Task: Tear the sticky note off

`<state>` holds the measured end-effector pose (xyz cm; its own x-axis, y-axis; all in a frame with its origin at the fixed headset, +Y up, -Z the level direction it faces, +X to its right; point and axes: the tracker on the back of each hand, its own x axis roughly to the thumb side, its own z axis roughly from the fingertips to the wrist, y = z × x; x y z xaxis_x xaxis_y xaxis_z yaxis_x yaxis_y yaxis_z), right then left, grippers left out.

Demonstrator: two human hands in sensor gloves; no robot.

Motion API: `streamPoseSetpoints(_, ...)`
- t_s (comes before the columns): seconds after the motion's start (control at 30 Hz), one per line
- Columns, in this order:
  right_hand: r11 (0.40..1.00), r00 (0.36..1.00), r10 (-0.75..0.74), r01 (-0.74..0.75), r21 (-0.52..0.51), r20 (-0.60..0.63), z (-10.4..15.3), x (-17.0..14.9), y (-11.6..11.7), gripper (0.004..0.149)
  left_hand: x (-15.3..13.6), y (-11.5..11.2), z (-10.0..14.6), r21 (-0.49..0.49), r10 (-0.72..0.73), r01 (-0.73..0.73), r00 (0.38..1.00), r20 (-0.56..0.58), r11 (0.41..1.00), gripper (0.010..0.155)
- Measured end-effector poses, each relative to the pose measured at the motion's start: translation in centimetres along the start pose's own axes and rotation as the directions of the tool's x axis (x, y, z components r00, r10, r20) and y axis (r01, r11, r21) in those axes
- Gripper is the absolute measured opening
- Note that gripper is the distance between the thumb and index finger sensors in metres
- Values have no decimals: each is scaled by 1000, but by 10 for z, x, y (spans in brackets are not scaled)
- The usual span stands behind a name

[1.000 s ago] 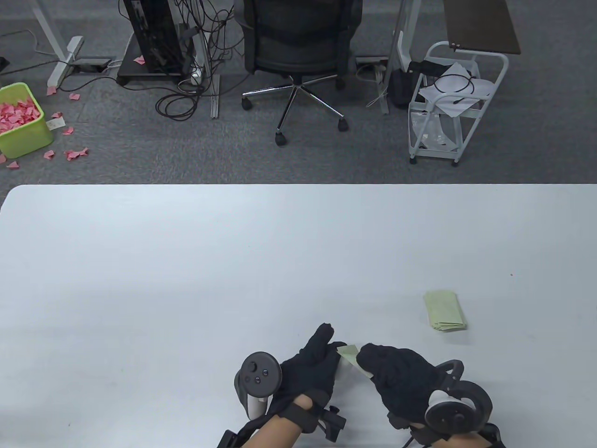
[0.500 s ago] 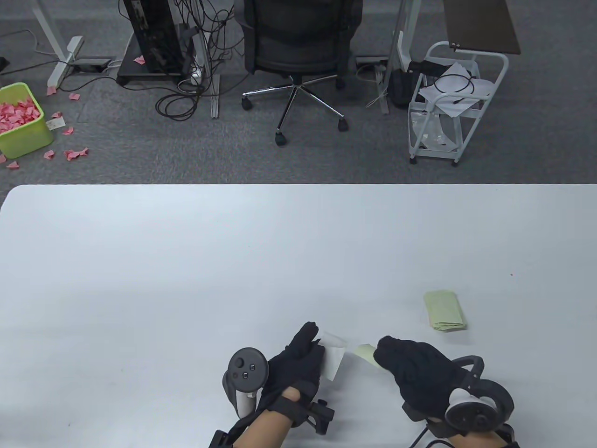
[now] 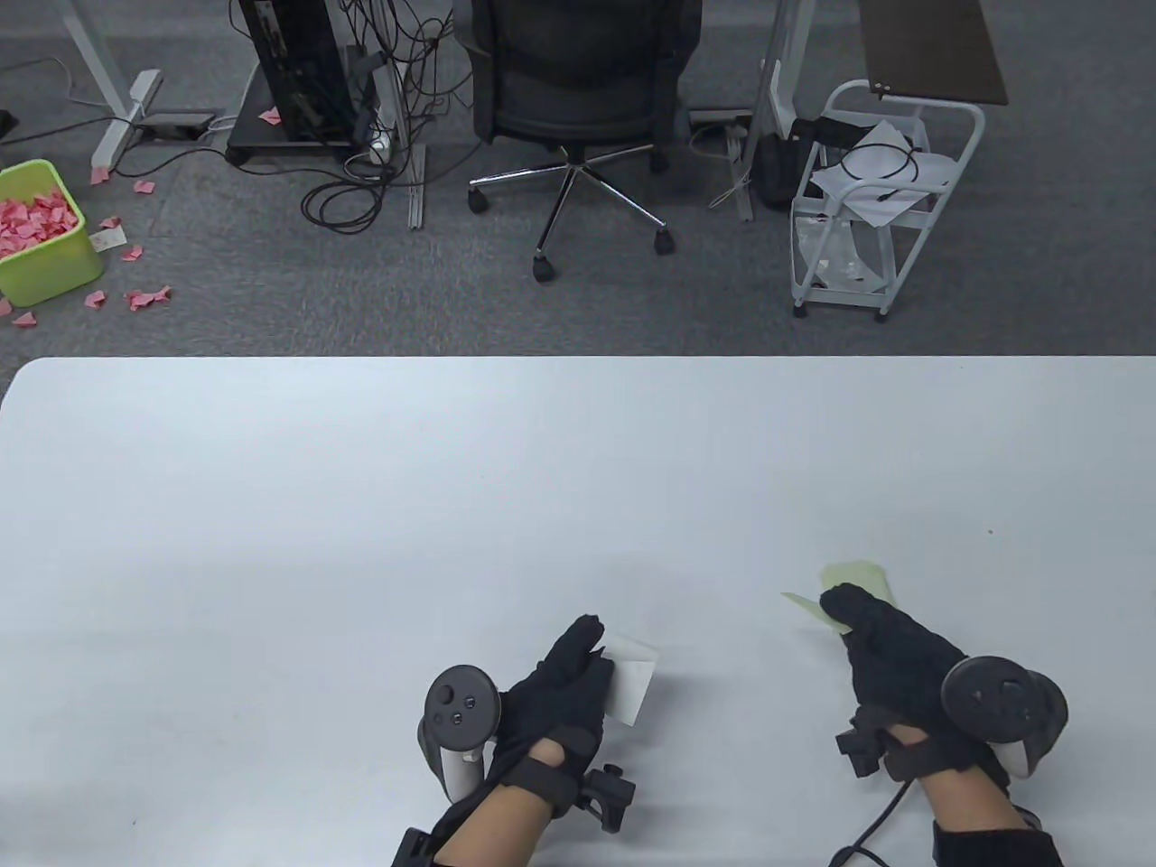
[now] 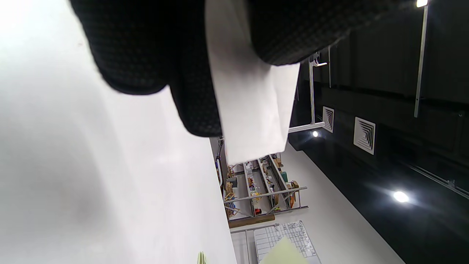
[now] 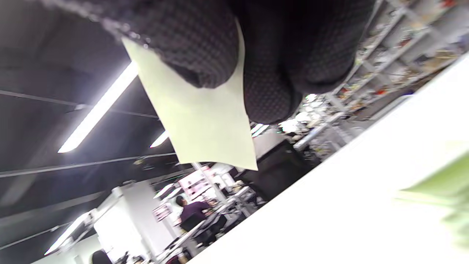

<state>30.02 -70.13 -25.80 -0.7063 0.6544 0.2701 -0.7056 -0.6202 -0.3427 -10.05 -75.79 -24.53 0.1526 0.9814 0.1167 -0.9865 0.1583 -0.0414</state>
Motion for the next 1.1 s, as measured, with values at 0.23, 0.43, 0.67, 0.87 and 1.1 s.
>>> streamPoseSetpoints(0.23, 975, 975, 222, -222, -27, -21, -10, -21, -7, 36, 3, 5, -1, 18, 19, -19, 1000, 8, 1000, 60)
streamPoseSetpoints(0.43, 910, 910, 411, -414, 40, 57, -24, -33, -2, 37, 3, 6, -1, 20, 4, -5, 1000, 15, 1000, 59)
streamPoseSetpoints(0.67, 890, 899, 437, -437, 131, 37, -35, -52, 11, 37, 2, 4, -1, 13, 9, -9, 1000, 9, 1000, 59)
streamPoseSetpoints(0.87, 861, 880, 472, -472, 189, 51, -31, -61, 20, 37, 2, 3, -2, 10, 3, -3, 1000, 9, 1000, 59)
streamPoseSetpoints(1.1, 836, 870, 491, -485, 257, 46, -33, -60, 23, 41, 2, 3, -1, 9, 1, -1, 1000, 13, 1000, 58)
